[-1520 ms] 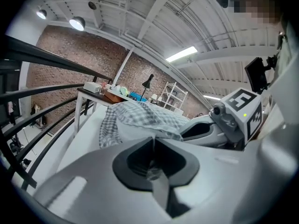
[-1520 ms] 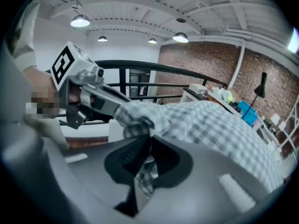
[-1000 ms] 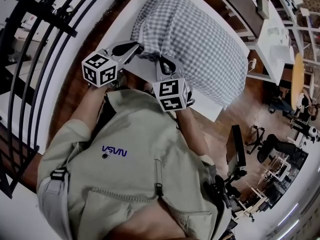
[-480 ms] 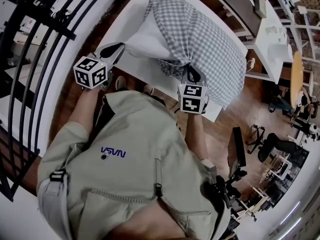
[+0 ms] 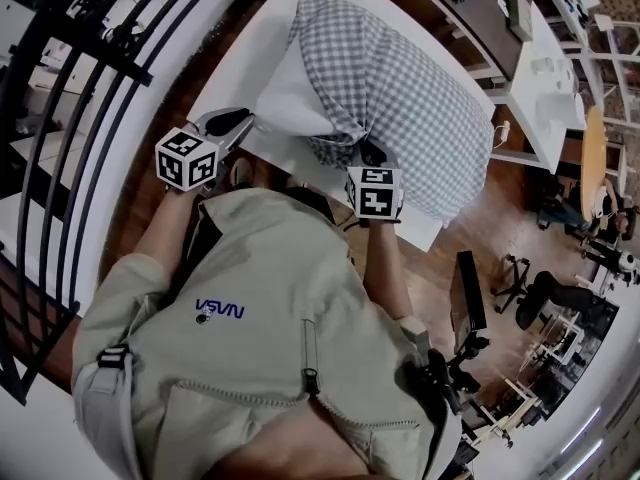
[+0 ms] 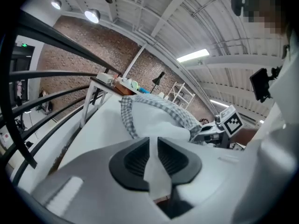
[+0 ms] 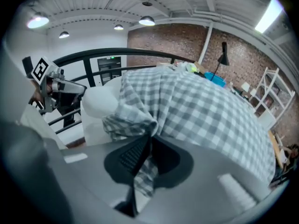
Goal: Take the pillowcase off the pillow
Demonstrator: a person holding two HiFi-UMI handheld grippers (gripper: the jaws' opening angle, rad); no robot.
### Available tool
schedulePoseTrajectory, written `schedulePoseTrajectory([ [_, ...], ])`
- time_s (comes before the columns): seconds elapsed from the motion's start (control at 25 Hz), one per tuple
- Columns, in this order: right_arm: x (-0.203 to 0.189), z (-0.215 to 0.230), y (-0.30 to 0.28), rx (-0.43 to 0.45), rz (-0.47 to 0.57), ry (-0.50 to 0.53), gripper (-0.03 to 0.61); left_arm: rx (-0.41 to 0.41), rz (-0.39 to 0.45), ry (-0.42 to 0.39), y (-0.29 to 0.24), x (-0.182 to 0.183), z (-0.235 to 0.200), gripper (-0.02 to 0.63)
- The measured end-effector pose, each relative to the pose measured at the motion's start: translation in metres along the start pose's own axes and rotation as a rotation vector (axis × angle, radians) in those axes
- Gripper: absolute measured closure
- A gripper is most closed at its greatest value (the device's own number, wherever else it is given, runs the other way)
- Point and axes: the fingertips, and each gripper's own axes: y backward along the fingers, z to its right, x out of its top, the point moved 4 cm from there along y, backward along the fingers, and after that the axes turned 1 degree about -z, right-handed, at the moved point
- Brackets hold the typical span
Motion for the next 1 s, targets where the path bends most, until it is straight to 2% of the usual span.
schedulePoseTrajectory([
  [0.16,0.004,-0.015,0.018,0.136,0.066,-0.053,0.485,0.038,0.153,-0.059,0.022,0.031,0.009,0.528],
  [0.24,0.010,-0.016,0.029,0.220,0.103,-0.066,0.453,0.085,0.185,-0.064,0.016,0.046,0.010,0.516],
  [0.4,0.039,-0.003,0.054,0.377,0.204,-0.069,0.430,0.167,0.154,-0.078,-0.015,0.071,0.017,0.487],
  [0.52,0.060,0.006,0.064,0.435,0.290,-0.086,0.430,0.193,0.121,-0.089,-0.027,0.073,0.017,0.482],
  [0.68,0.092,0.009,0.054,0.396,0.334,-0.084,0.430,0.206,0.100,-0.071,-0.036,0.078,-0.005,0.469],
  [0.76,0.110,0.004,0.049,0.363,0.348,-0.081,0.430,0.186,0.087,-0.052,-0.042,0.081,-0.017,0.454],
  [0.88,0.141,-0.001,0.040,0.298,0.356,-0.073,0.430,0.111,0.040,-0.038,-0.058,0.086,-0.027,0.402],
  [1.0,0.170,-0.003,0.022,0.218,0.316,-0.045,0.430,0.003,-0.025,-0.010,-0.078,0.088,-0.029,0.365],
])
